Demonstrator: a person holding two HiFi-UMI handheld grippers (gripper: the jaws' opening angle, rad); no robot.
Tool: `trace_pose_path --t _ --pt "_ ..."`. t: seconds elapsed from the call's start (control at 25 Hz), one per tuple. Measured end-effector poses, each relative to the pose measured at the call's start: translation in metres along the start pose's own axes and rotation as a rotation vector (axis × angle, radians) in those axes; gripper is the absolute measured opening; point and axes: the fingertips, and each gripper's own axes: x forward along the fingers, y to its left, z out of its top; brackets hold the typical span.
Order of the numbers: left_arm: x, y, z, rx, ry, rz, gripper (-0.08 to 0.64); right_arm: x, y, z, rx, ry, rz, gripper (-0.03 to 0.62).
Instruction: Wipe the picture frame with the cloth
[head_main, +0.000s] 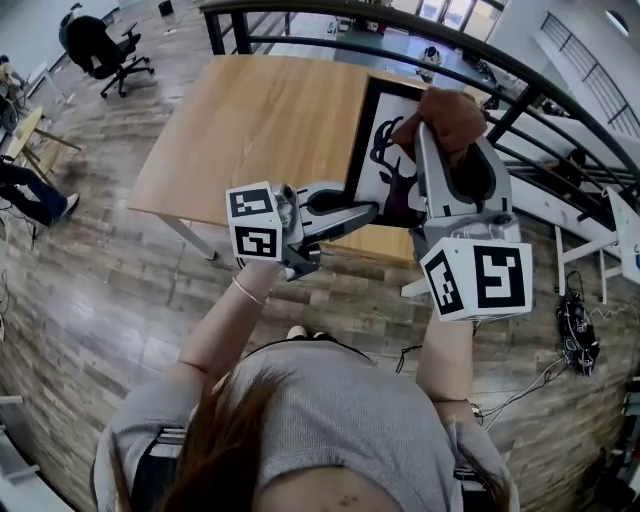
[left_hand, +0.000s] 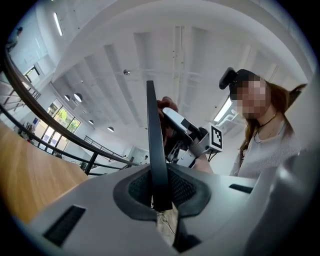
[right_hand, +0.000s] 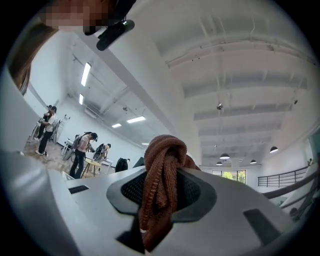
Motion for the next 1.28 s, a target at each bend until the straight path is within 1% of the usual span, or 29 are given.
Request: trace_pose_path --t 0.16,0.24,0.52,0.84,1.28 --pt "0.000 -0.003 0.005 -0.031 -0.051 -0.003 0.038 -0.010 0.009 -0.010 0.011 0.033 0.026 0.133" --pt "0.001 -0.003 0.006 -0.039 -0.063 0.000 0.038 -0.015 0.013 -0.018 0.018 0.054 0.040 0.133" --pt "0.000 -0.008 0.010 -0.018 -0.060 0.006 0.038 -0.036 0.030 -0.037 0.039 0.110 0.083 0.133" --pt "0.001 -0.005 0.010 -0.036 -0.100 0.010 0.038 -0.055 0.041 -0.070 0.078 0.184 0.122 0.133" --pt "0.000 -0.004 0.011 -0.016 -0.106 0.031 0.038 -0.072 0.052 -0.099 0.101 0.241 0.157 0.133"
